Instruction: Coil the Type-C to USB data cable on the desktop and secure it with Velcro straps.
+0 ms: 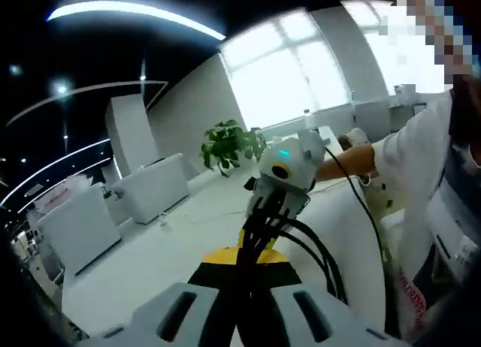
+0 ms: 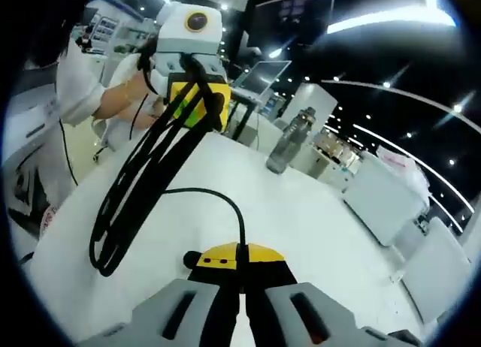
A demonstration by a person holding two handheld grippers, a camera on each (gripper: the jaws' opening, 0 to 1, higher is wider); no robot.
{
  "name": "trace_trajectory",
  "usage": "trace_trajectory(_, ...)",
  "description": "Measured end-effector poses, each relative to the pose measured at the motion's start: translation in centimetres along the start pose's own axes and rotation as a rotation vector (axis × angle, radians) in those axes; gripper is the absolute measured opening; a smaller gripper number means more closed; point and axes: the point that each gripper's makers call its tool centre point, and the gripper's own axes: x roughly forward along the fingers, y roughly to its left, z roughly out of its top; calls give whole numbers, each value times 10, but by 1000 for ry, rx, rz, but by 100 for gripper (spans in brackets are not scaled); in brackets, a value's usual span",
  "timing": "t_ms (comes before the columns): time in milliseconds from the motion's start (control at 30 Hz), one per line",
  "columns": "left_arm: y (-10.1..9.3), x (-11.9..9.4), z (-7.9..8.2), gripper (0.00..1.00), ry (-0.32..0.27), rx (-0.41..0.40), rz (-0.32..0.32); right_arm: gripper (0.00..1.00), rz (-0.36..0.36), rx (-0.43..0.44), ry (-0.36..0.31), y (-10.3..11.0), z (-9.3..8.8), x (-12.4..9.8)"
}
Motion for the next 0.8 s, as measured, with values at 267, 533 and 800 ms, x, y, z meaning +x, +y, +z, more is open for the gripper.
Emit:
trace_trajectory(267,10,47,-58,4,159,15,-52,1,-19,99,26,-6,-30,7)
trace_trajectory(533,23,68,-92,4,232,5,-54,3,-58,192,-1,-16,-42,8)
trace_trajectory(800,22,74,-103,8,257,21,-50,4,-190,254,-96,-41,-33,-17)
